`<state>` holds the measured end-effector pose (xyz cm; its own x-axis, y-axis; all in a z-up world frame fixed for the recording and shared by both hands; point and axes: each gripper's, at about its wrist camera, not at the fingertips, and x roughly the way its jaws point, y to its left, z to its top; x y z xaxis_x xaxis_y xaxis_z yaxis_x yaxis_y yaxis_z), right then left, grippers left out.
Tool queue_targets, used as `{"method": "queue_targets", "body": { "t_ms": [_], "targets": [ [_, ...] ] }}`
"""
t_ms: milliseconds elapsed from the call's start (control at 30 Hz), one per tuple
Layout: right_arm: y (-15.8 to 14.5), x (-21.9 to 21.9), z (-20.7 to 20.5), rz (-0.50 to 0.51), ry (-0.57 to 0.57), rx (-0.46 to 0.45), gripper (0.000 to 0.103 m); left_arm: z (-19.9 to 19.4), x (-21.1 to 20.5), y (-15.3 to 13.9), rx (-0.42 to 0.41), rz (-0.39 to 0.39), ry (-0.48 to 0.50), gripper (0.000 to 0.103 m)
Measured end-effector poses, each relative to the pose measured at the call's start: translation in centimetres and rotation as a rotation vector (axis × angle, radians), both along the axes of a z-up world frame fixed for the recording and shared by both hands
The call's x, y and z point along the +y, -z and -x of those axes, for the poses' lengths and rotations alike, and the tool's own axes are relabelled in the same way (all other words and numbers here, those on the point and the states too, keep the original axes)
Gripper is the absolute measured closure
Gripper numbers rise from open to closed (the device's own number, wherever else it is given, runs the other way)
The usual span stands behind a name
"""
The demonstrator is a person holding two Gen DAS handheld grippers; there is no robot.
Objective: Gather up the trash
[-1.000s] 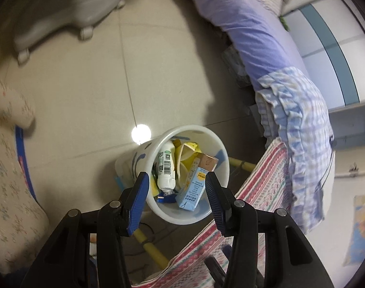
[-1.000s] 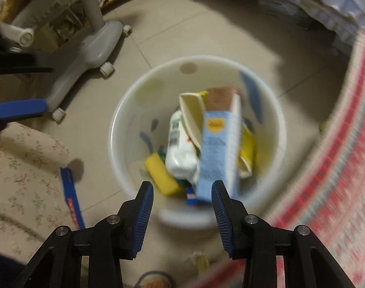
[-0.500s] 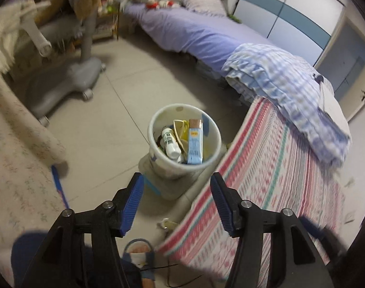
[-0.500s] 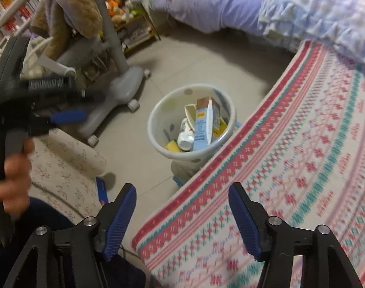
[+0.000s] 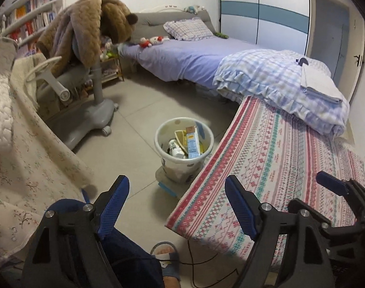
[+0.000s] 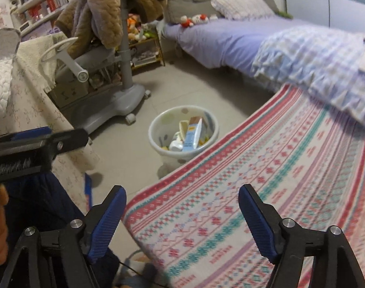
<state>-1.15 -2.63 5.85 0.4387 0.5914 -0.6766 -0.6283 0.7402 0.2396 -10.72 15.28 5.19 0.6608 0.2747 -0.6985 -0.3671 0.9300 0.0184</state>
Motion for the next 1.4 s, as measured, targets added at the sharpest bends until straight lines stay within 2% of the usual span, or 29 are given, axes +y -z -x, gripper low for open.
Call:
{"method": "queue_targets", "body": {
  "t_ms": [167,533,1400],
  "targets": [
    [-0.4,-1.1,0.1,-0.008,0.014,-0.019,0.016,0.8,-1.8,-1.1,-0.021,-0.086,-0.002,0.016],
    [-1.6,-1.5,0.7,-0.046,0.013,-0.048,0.008,2.4,-2.4,-2.9,-0.068,-0.142,-0.038,0.015],
    [-1.4,-1.2,0.7,-0.049,0.018,-0.057,0.005,1.3,-2.5,-1.6,-0.019,-0.139,-0.034,0.015]
  ]
}}
